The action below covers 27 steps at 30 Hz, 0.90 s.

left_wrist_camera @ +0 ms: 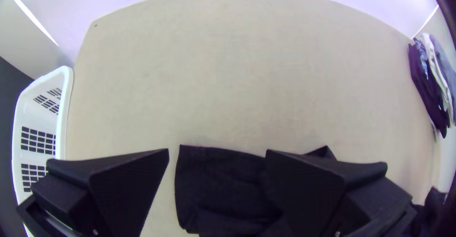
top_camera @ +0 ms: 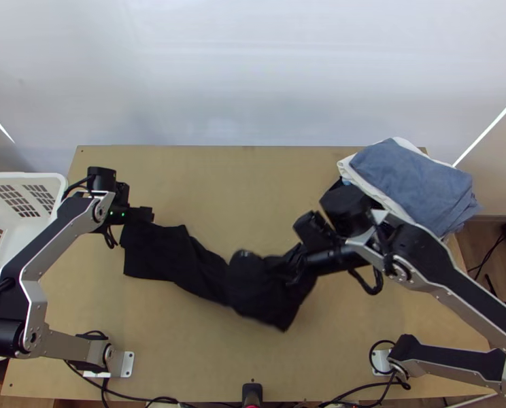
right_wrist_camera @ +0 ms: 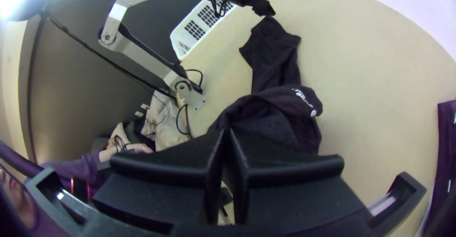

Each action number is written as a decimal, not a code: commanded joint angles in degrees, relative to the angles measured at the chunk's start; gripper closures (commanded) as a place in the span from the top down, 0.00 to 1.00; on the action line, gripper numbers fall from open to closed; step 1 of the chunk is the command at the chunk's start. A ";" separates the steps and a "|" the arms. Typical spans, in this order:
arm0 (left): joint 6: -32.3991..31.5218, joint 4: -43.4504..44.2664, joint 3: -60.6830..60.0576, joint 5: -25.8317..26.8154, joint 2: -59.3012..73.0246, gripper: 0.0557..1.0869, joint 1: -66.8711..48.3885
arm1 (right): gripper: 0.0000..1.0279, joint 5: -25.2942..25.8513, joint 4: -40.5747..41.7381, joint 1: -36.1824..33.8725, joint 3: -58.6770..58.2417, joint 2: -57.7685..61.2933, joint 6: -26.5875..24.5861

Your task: Fold the t-shirt

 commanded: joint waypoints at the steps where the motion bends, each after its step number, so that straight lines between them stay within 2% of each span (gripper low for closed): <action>1: -0.96 -1.76 3.06 0.55 1.93 0.96 -1.27 | 0.03 -0.21 0.91 -0.85 -5.79 0.53 1.44; 7: -2.54 -17.23 9.22 3.36 4.39 0.96 -7.16 | 0.03 -0.21 2.14 -2.08 -6.58 1.41 1.44; 11: -5.27 -17.05 9.74 14.35 5.45 0.96 -8.21 | 0.03 -0.21 2.58 -2.08 -6.84 2.46 1.44; 16: -6.76 -16.79 11.06 15.76 8.17 0.94 -10.50 | 0.03 -0.21 3.20 -2.08 -6.93 2.90 1.53; 19: -7.37 -16.70 11.85 18.57 8.35 0.93 -11.20 | 0.03 -0.21 3.20 -2.08 -6.93 3.34 1.53; 21: -7.55 -16.70 12.12 18.66 8.43 0.86 -11.99 | 0.03 -0.21 3.20 -2.08 -6.93 3.43 1.53; 27: -7.90 -17.05 13.70 18.66 10.98 0.85 -12.26 | 0.03 -0.21 3.99 -2.08 -6.75 3.52 2.23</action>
